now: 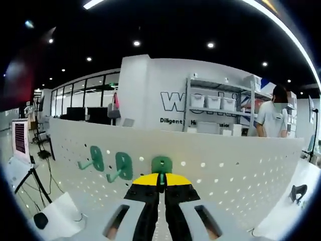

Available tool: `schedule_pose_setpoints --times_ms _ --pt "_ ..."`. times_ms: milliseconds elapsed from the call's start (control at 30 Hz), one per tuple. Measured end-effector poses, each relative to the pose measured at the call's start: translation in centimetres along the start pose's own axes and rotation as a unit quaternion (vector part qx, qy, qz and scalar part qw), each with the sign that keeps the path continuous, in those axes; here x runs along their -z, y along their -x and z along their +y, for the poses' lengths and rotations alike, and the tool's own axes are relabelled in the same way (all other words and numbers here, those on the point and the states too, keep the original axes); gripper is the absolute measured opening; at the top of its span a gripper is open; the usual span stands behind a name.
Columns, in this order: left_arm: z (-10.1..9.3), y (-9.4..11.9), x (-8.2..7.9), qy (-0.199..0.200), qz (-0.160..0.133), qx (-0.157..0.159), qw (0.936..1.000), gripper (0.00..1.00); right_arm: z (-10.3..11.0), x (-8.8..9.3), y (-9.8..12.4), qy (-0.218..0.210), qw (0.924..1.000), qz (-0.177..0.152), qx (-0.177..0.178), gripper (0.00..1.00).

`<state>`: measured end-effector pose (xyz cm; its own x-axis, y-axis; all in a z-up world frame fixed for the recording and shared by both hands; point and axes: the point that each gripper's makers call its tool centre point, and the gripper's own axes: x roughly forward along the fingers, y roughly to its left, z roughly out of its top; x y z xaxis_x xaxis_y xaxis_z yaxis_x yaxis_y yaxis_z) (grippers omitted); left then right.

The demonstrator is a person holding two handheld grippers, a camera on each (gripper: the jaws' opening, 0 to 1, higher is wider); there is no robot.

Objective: Insert the hook assembly into the mounting plate slot until the hook locks in place.

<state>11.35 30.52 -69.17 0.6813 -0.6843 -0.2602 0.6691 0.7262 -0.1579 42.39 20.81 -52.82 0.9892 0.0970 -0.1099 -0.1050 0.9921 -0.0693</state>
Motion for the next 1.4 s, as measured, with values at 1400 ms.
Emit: schedule_pose_setpoints --times_ms 1400 --pt "-0.66 -0.46 -0.44 -0.01 0.0 0.011 0.9999 0.85 0.2 0.16 0.12 -0.016 0.9997 0.003 -0.019 0.07"
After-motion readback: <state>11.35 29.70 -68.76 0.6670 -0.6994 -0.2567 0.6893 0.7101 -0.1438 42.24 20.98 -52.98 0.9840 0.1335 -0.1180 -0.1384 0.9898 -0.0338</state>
